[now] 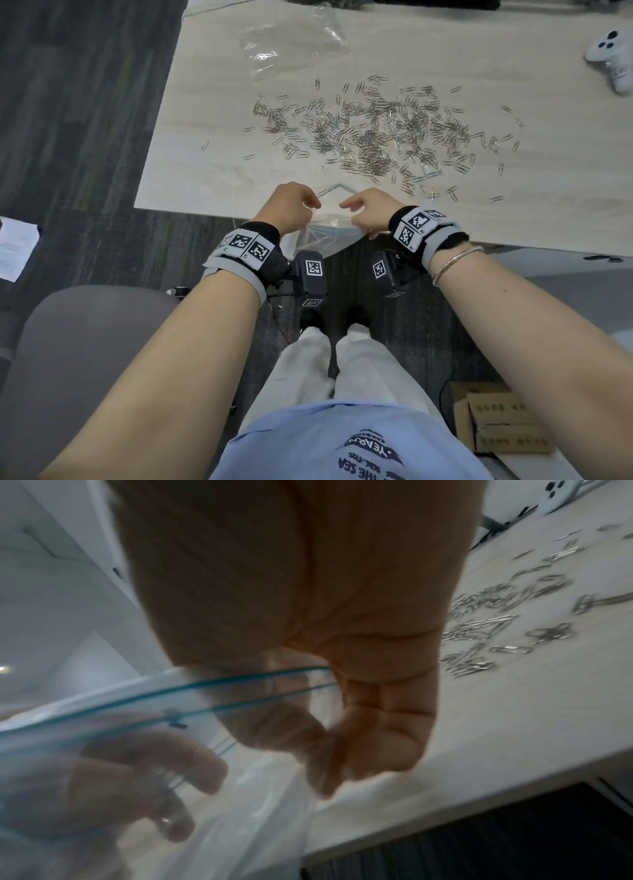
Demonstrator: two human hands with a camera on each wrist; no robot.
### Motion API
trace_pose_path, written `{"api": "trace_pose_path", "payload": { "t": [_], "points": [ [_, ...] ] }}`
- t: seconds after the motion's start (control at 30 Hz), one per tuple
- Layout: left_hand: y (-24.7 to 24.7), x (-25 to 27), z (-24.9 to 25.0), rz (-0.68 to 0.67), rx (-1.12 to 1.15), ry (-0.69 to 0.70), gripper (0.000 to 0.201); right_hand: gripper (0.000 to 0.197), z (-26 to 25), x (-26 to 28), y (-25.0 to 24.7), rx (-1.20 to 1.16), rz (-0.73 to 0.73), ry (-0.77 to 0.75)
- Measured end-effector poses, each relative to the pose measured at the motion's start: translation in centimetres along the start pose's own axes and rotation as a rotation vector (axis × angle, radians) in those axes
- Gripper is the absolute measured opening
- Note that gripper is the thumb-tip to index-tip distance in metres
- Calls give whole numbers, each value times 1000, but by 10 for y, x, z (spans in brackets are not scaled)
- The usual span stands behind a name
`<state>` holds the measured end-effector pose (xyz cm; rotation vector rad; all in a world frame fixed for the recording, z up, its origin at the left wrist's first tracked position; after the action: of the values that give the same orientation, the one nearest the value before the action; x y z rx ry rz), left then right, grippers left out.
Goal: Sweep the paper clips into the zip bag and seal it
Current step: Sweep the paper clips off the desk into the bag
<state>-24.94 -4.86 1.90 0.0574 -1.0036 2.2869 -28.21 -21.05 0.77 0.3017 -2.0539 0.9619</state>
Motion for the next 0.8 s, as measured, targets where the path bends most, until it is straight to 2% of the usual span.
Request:
{"api": "trace_pose_path", "payload": {
  "t": [0.17, 0.27, 0.37, 0.43, 0.53, 0.6, 0.7, 0.8],
  "points": [
    [24, -3, 9, -133, 24, -12, 44, 37, 26, 4, -8, 45, 105, 44],
    [31, -8, 13, -117, -39, 17, 41, 23, 33, 8, -14, -161, 192, -73],
    [35, -12, 19, -122, 27, 63, 27, 15, 33, 16, -18, -382, 207, -94],
    [34, -13, 26, -105, 104, 68, 24, 14, 33, 17, -21, -316, 227, -85],
    [28, -15, 36, -69, 153, 89, 24, 34, 38, 18, -23, -92, 246, -6],
    [27, -17, 42, -110, 131, 129, 30, 41, 44, 20, -27, -25, 256, 83],
    [36, -18, 49, -231, 103, 126, 35, 30, 53, 28, -34, -44, 268, 137],
    [53, -20, 59, -326, 62, 123, 38, 20, 62, 41, -39, -211, 360, 20]
  ]
}}
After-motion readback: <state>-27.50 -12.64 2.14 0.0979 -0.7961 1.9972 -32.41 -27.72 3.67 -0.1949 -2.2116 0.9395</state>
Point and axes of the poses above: each hand's wrist, its own x-axis away from the middle knuckle, its own y-axis out of the palm, z = x × y, the point moved 3 cm from there along -x, towards the middle knuckle, and after that the axes turned 15 degrees about y, right-handed, at the moved point
